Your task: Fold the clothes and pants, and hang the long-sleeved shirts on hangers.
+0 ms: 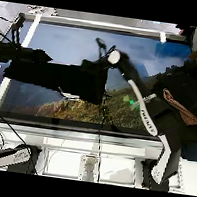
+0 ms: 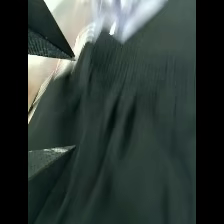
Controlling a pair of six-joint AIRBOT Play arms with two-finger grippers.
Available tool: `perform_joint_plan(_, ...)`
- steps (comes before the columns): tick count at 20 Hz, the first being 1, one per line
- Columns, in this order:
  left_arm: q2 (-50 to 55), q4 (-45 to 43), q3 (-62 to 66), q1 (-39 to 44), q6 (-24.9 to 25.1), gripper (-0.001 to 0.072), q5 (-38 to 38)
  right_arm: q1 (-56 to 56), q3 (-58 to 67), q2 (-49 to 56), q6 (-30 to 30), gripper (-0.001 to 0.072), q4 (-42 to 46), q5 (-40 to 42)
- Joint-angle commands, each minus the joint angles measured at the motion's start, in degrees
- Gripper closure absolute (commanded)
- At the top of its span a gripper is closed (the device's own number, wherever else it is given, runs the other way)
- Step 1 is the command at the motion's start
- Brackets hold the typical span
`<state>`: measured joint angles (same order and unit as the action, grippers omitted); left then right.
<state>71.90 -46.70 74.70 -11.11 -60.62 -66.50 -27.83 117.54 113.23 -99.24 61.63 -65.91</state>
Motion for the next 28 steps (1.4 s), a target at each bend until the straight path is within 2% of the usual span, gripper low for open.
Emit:
perform_joint_plan(1, -0.07, -0.02, -0.02, -0.11, 0.2, 0.0701, -0.2, 8.02, -0.37, -2.75, 0.63, 0.0135, 11.41, -18.69)
perform_joint_plan(2, -0.07, -0.02, -0.02, -0.11, 0.2, 0.07, -0.2, 9.81, -1.31, -2.73, 1.68, 0.0135, 10.64, -20.5)
perform_joint_plan(4, -0.04, -0.02, -0.02, -0.11, 0.17, 0.07, -0.2, 12.39, -4.94, -2.51, 2.73, 0.0135, 6.8, -18.27)
perform_joint_plan(7, -0.04, -0.02, -0.02, -0.09, 0.17, 0.0701, -0.2, 15.15, -9.88, -0.04, 6.34, 0.0135, -7.39, -8.61)
perform_joint_plan(9, -0.04, 0.0, -0.02, -0.09, 0.15, 0.0701, -0.22, 16.04, -10.25, 3.96, 8.94, 0.0123, -16.06, -6.25)
perform_joint_plan(14, -0.04, 0.0, -0.02, -0.07, 0.13, 0.0701, -0.22, 15.21, -10.25, 10.34, 8.98, 0.0122, -19.54, -4.13)
perform_joint_plan(21, -0.04, 0.0, -0.02, -0.07, -0.04, 0.07, -0.22, 9.92, -10.23, 11.1, 11.98, 0.0131, -21.64, -1.9)
perform_joint_plan(22, -0.04, 0.0, -0.02, -0.07, -0.04, 0.07, -0.22, 9.46, -10.23, 11.1, 12.96, 0.0172, -22.25, -1.92)
perform_joint_plan(23, -0.04, 0.0, -0.02, -0.07, -0.04, 0.0701, -0.24, 9.11, -10.23, 11.1, 12.98, 0.0266, -22.47, -1.95)
perform_joint_plan(25, -0.07, -0.02, -0.02, -0.07, -0.04, 0.0701, -0.33, 9.14, -10.08, 10.97, 12.96, 0.0677, -22.84, -2.73)
perform_joint_plan(28, -0.33, -0.13, -0.02, -0.46, -0.07, 0.0702, -2.62, 10.32, -7.21, 9.88, 13.05, 0.0694, -21.31, -11.89)
